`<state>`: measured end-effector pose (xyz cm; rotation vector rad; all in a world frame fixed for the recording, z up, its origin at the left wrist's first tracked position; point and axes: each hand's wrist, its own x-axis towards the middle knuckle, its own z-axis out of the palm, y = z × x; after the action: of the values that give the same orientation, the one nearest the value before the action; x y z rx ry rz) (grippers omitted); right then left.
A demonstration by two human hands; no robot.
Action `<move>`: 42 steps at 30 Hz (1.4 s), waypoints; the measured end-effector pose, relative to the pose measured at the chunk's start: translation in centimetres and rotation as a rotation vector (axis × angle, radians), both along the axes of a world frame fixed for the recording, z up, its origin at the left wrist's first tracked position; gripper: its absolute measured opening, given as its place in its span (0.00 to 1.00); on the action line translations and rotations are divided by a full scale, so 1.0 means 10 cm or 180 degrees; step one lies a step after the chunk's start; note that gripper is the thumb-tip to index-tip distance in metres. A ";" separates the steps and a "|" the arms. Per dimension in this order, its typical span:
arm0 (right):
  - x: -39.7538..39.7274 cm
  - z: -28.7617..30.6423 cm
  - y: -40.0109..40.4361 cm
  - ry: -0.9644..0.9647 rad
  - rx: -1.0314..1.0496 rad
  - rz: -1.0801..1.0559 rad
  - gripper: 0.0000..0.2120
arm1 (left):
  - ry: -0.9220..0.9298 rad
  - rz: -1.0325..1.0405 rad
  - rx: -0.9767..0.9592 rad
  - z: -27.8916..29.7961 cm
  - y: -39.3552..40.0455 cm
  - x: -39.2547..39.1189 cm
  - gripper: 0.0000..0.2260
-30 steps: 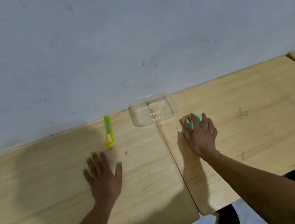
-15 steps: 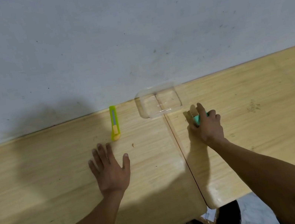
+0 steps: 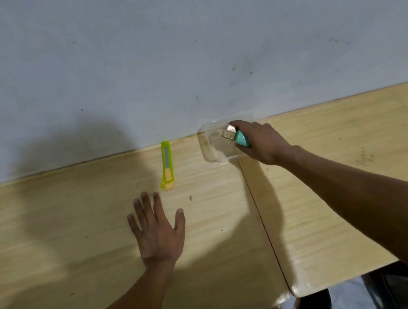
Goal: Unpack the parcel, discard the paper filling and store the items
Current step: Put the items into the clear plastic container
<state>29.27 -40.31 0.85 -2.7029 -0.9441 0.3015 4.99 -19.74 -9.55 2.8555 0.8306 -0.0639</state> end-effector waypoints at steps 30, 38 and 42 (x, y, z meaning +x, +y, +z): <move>0.50 -0.34 0.23 0.0815 -0.0821 0.0922 0.33 | -0.0020 0.0080 0.0018 0.02 -0.01 0.01 0.34; 0.50 -0.33 0.17 0.0715 -0.0646 0.0907 0.31 | -0.0026 0.0101 -0.0006 -0.02 -0.01 0.00 0.34; 0.53 -0.28 0.15 0.0860 -0.0432 0.0703 0.28 | -0.0018 0.0091 -0.0011 -0.01 0.00 -0.01 0.34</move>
<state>34.58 -38.80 -1.93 -2.5855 -1.1750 0.7793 4.94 -19.78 -9.68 2.8385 0.8690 -0.0537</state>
